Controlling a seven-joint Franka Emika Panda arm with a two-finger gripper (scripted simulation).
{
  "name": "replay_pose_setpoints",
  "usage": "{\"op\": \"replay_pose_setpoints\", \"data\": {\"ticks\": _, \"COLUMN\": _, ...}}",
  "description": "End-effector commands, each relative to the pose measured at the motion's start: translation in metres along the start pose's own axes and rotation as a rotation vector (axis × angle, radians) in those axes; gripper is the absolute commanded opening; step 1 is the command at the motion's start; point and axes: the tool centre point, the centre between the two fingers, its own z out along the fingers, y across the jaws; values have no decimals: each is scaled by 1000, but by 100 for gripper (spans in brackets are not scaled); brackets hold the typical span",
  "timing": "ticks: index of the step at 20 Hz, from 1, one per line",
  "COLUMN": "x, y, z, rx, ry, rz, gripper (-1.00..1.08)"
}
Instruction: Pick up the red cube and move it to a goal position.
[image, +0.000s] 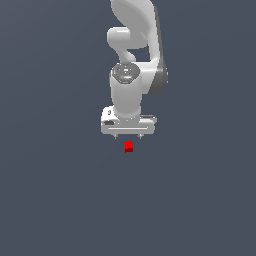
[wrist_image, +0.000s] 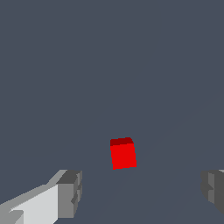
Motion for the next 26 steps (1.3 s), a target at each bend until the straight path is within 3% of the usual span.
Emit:
{"op": "replay_pose_setpoints", "data": {"ticks": 1, "x": 0, "y": 0, "z": 0, "rx": 0, "ry": 0, "rz": 0, "gripper": 100}}
{"op": "replay_pose_setpoints", "data": {"ticks": 10, "x": -5, "y": -1, "z": 21, "rx": -3, "ry": 3, "rz": -21, "gripper": 100}}
{"op": "replay_pose_setpoints", "data": {"ticks": 26, "x": -27, "y": -1, "z": 126, "rx": -18, "ry": 19, "rz": -120, "gripper": 100}}
